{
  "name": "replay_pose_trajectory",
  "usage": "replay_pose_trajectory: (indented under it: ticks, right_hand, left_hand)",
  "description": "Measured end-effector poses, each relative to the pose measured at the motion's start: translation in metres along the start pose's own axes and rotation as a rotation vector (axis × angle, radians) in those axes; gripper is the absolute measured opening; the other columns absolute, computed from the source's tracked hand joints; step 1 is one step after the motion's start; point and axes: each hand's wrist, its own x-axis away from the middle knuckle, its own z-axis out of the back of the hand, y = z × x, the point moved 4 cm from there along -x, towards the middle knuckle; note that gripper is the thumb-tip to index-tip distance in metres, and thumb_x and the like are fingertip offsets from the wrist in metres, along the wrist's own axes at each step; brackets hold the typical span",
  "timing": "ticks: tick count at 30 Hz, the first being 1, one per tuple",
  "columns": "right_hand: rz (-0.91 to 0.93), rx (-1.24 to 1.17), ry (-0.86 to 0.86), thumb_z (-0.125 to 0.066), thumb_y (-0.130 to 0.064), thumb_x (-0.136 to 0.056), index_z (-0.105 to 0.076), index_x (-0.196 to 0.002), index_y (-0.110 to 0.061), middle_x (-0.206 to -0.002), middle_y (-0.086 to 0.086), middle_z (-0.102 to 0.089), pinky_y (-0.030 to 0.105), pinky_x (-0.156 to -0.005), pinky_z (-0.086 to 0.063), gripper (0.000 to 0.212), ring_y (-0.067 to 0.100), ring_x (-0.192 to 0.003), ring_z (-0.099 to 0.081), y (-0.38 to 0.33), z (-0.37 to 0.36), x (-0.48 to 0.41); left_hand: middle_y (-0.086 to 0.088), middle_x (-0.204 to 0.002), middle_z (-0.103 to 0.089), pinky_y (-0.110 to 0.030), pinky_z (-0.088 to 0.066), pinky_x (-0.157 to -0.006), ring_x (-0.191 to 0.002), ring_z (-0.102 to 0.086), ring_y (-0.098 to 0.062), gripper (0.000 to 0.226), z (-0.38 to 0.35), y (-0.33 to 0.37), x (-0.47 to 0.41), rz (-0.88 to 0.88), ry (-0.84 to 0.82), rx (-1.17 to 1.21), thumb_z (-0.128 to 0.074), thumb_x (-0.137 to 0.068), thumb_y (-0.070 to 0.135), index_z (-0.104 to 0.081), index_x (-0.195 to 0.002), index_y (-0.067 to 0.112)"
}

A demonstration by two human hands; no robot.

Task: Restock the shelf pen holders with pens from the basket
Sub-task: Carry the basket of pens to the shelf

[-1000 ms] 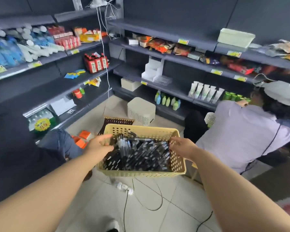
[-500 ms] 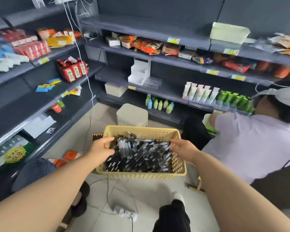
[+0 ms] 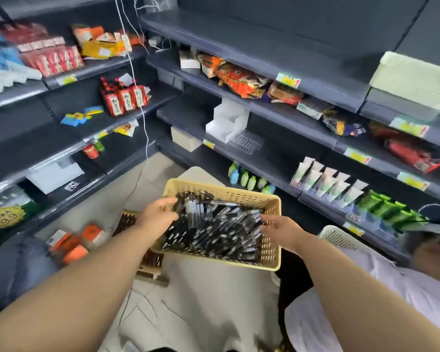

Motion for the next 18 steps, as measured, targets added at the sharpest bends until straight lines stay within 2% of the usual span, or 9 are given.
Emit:
replay_pose_trajectory:
  ticks: [3,6,8,10,12,13,15,16,18]
  right_hand:
    - [0.006,-0.008,0.012,-0.056,-0.037,-0.090,-0.048,-0.133,-0.037,-0.132,0.007,-0.054,0.045,-0.099,-0.047,0.044,0.028,-0.112,-0.057,-0.002,0.027,-0.034]
    - [0.017,-0.005,-0.008,-0.056,-0.041,-0.088,-0.044,-0.135,-0.041,-0.135,0.004,-0.051,0.045,-0.098,-0.048,0.048,0.026,-0.113,-0.057,-0.011,0.037,-0.068]
    - [0.045,0.011,-0.038,-0.054,-0.041,-0.089,-0.040,-0.136,-0.044,-0.138,0.004,-0.048,0.044,-0.098,-0.047,0.050,0.023,-0.109,-0.058,-0.022,0.039,-0.092]
    - [0.074,0.045,-0.060,-0.053,-0.041,-0.090,-0.037,-0.137,-0.047,-0.142,0.006,-0.044,0.039,-0.095,-0.048,0.049,0.014,-0.088,-0.056,-0.036,0.040,-0.117]
    - [0.086,0.028,-0.059,-0.052,-0.039,-0.092,-0.037,-0.137,-0.047,-0.142,0.006,-0.044,0.033,-0.084,-0.047,0.048,0.006,-0.068,-0.046,-0.051,0.041,-0.146]
    - [0.077,0.001,-0.055,-0.053,-0.037,-0.093,-0.038,-0.137,-0.045,-0.140,0.006,-0.045,0.032,-0.083,-0.047,0.048,0.006,-0.068,-0.048,-0.059,0.041,-0.162]
    - [0.052,-0.044,-0.037,-0.054,-0.038,-0.092,-0.038,-0.138,-0.042,-0.139,0.005,-0.046,0.034,-0.092,-0.048,0.049,0.016,-0.090,-0.060,-0.075,0.039,-0.199]
    - [0.035,-0.059,-0.028,-0.054,-0.039,-0.091,-0.038,-0.139,-0.041,-0.139,0.004,-0.046,0.037,-0.097,-0.047,0.050,0.021,-0.104,-0.059,-0.084,0.039,-0.213]
    - [0.004,-0.085,-0.016,-0.055,-0.040,-0.090,-0.038,-0.139,-0.040,-0.139,0.004,-0.048,0.041,-0.099,-0.047,0.051,0.024,-0.112,-0.058,-0.105,0.041,-0.241]
  left_hand:
    - [0.010,-0.095,-0.052,-0.023,-0.036,-0.076,-0.087,-0.050,-0.012,0.044,-0.015,0.020,-0.022,0.002,-0.004,0.012,-0.064,-0.081,0.005,-0.062,-0.118,0.030]
    - [0.013,-0.078,-0.056,-0.017,-0.033,-0.055,-0.059,-0.041,-0.004,0.036,-0.020,0.023,-0.045,0.075,0.020,0.035,-0.060,-0.084,0.009,-0.065,-0.109,0.035]
    - [0.010,-0.076,-0.059,-0.019,-0.033,-0.054,-0.056,-0.041,-0.006,0.034,-0.021,0.023,-0.064,0.115,0.040,0.051,-0.060,-0.085,0.009,-0.066,-0.108,0.033]
    - [0.007,-0.082,-0.060,-0.020,-0.035,-0.060,-0.065,-0.046,-0.007,0.036,-0.021,0.026,-0.089,0.133,0.044,0.057,-0.060,-0.084,0.008,-0.068,-0.111,0.029]
    - [-0.001,-0.106,-0.066,-0.025,-0.038,-0.075,-0.086,-0.055,-0.015,0.038,-0.016,0.034,-0.120,0.121,0.025,0.031,-0.060,-0.082,0.007,-0.068,-0.112,0.029]
    - [-0.003,-0.120,-0.063,-0.026,-0.036,-0.082,-0.100,-0.056,-0.019,0.038,-0.013,0.038,-0.140,0.108,0.015,0.005,-0.061,-0.082,0.007,-0.067,-0.112,0.030]
    - [-0.003,-0.131,-0.057,-0.026,-0.033,-0.087,-0.110,-0.053,-0.021,0.039,-0.004,0.048,-0.186,0.090,0.002,0.009,-0.061,-0.082,0.006,-0.067,-0.112,0.030]
    - [-0.004,-0.133,-0.055,-0.025,-0.033,-0.086,-0.106,-0.053,-0.018,0.039,0.000,0.053,-0.203,0.083,-0.009,0.010,-0.061,-0.082,0.005,-0.067,-0.112,0.030]
    - [-0.006,-0.137,-0.052,-0.016,-0.036,-0.082,-0.094,-0.053,-0.013,0.039,0.010,0.067,-0.240,0.074,-0.024,0.009,-0.060,-0.083,0.004,-0.067,-0.109,0.032]
